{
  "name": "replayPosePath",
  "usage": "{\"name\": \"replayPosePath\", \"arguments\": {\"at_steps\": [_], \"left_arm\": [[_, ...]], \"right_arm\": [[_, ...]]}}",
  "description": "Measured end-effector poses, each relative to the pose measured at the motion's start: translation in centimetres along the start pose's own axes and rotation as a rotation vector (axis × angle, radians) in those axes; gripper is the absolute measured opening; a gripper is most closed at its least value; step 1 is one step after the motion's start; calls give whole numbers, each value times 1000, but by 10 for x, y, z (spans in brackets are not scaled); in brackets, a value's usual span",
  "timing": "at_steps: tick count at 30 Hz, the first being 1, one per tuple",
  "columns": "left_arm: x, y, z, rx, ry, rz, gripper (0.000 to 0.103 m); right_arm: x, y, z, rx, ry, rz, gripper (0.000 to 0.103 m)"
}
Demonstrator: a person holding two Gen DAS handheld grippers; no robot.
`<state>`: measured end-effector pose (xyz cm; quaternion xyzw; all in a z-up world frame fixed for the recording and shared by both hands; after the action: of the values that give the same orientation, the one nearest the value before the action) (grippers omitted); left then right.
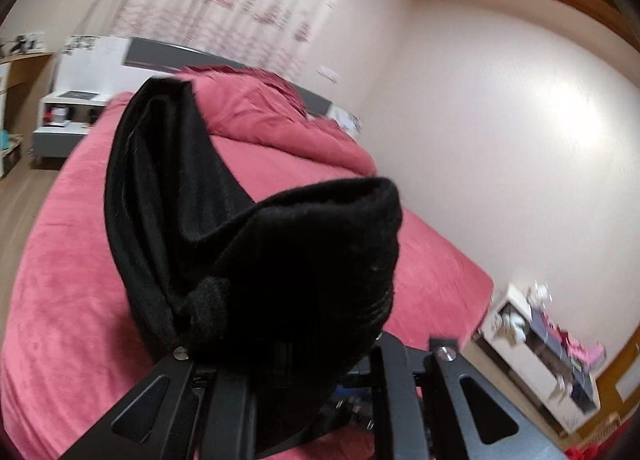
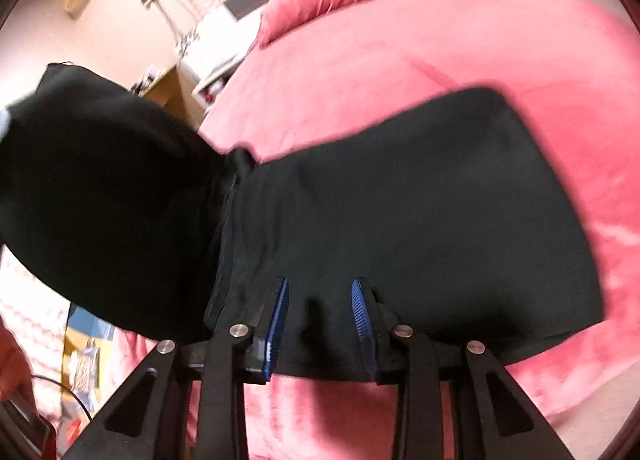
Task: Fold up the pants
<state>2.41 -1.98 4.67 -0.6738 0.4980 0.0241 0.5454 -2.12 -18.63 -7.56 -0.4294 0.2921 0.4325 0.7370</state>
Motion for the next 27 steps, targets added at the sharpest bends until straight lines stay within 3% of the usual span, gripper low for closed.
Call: {"name": "replayPosePath", "arguments": {"at_steps": [5, 12, 27], "left_arm": [[37, 8, -44, 122, -1, 81, 13], [92, 24, -77, 208, 14, 193, 13], [199, 53, -84, 267, -90, 398, 14]], "right_arm": [[-42, -6, -50, 144, 2, -95, 35], [-66, 0, -89, 247, 1, -151, 35], [-88, 7, -120, 334, 13, -178, 35]]}}
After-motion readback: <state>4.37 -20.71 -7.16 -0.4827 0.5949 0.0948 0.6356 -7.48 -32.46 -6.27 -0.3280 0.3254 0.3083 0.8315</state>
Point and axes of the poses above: each gripper's, at about its wrist camera, not at the fingertips, and x roughly the way its jaws point, z to its left, y to its underside, the point moved 3 cm from there along x, roughly the way its jaws point, and after that the axes turned 11 degrees about z, right-handed, at the moved point
